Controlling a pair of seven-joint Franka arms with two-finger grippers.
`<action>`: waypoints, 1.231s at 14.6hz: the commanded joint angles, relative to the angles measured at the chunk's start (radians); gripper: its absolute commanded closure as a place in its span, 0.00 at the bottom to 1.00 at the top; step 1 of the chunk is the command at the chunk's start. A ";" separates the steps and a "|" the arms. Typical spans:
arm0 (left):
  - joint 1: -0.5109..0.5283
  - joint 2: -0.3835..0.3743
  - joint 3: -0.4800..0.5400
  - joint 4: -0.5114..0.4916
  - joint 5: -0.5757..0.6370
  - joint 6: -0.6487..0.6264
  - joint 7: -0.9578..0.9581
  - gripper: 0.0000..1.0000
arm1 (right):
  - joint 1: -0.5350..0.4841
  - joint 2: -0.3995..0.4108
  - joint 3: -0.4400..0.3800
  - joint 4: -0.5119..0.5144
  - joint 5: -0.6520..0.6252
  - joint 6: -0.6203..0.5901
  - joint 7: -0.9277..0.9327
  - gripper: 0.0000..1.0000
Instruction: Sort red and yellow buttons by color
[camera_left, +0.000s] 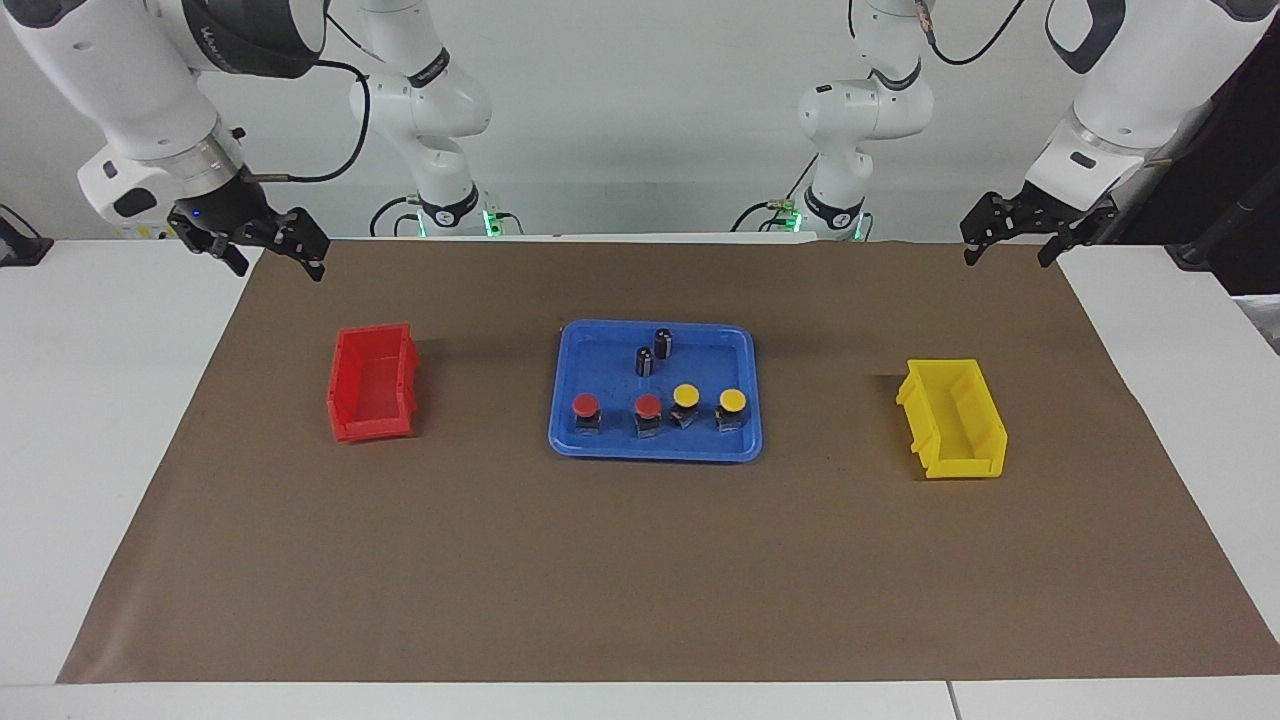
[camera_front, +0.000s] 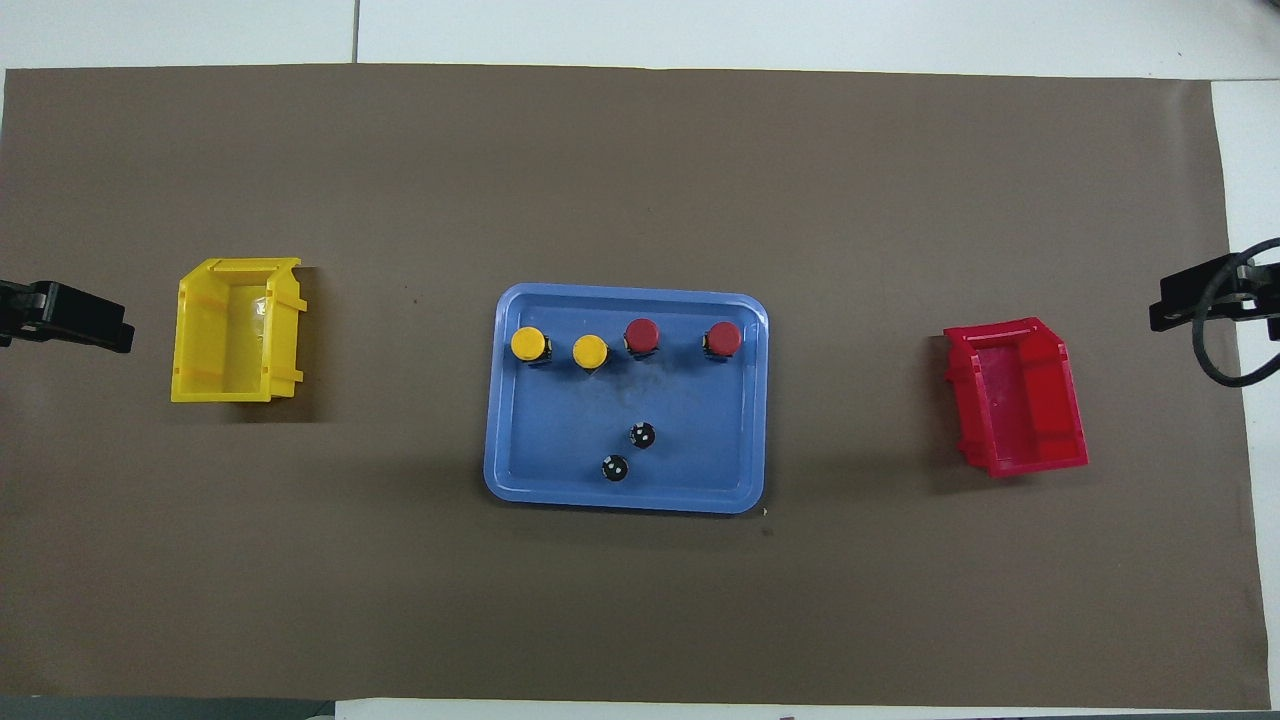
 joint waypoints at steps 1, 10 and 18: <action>0.001 -0.022 0.004 -0.021 -0.004 -0.007 0.006 0.00 | -0.011 -0.016 0.008 -0.013 -0.005 0.005 -0.027 0.00; 0.001 -0.024 0.004 -0.021 -0.004 -0.007 0.006 0.00 | -0.005 -0.007 0.018 0.002 -0.003 0.003 -0.026 0.00; 0.001 -0.022 0.004 -0.021 -0.004 -0.009 0.006 0.00 | 0.295 0.232 0.035 0.246 -0.006 0.017 0.289 0.00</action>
